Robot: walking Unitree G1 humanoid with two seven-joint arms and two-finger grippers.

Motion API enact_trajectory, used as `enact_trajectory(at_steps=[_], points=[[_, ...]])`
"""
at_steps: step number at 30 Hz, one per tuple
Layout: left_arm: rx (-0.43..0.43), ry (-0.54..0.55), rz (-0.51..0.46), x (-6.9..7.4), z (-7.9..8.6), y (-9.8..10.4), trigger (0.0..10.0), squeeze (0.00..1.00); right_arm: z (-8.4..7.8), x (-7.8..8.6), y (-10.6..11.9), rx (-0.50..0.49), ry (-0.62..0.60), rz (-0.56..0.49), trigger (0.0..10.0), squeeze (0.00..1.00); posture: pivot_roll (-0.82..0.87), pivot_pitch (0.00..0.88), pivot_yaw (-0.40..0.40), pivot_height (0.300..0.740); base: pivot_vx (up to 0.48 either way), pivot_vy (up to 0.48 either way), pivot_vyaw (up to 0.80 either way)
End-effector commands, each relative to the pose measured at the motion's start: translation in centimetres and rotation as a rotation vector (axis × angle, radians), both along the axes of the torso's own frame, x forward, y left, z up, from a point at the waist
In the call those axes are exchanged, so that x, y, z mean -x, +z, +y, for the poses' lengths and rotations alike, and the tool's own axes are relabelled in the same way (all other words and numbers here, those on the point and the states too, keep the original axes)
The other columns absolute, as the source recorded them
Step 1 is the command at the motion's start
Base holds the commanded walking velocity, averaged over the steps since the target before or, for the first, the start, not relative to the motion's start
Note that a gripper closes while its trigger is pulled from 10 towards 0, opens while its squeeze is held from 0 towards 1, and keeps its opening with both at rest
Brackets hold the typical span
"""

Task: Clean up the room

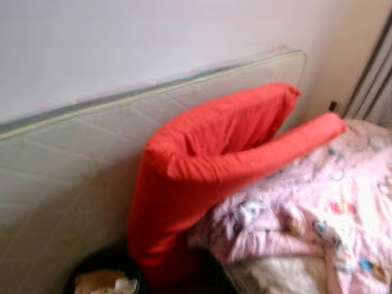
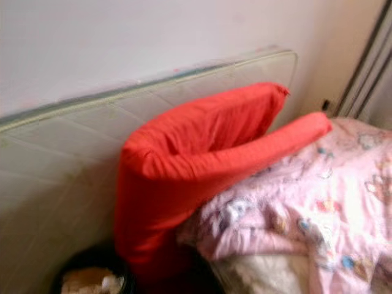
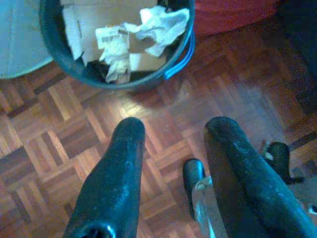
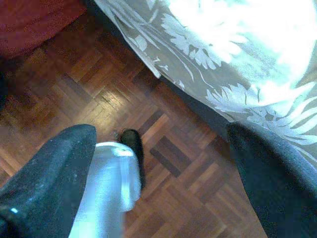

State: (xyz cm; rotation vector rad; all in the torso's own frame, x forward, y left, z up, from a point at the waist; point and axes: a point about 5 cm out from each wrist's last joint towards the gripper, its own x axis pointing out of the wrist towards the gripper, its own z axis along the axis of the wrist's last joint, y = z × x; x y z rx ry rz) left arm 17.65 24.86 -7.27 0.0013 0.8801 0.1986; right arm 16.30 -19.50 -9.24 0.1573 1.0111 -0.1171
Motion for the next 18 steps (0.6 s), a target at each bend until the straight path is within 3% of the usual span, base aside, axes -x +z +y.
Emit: enact_trajectory(at_steps=[1,18], points=[[0.015,-0.008,0.013,0.09,-0.71,-0.28,10.0,0.0,-0.61,-0.23,0.19,0.014,-0.004,-0.008,10.0,0.0,-0.01,0.0,0.011,0.717,0.0,0.0,-0.7],[0.012,-0.014,0.018,0.21,-0.44,-0.25,10.0,0.0,-0.59,-0.16,0.16,0.011,0.002,-0.006,10.0,0.0,-0.01,0.0,0.008,0.717,0.0,0.0,-0.7]])
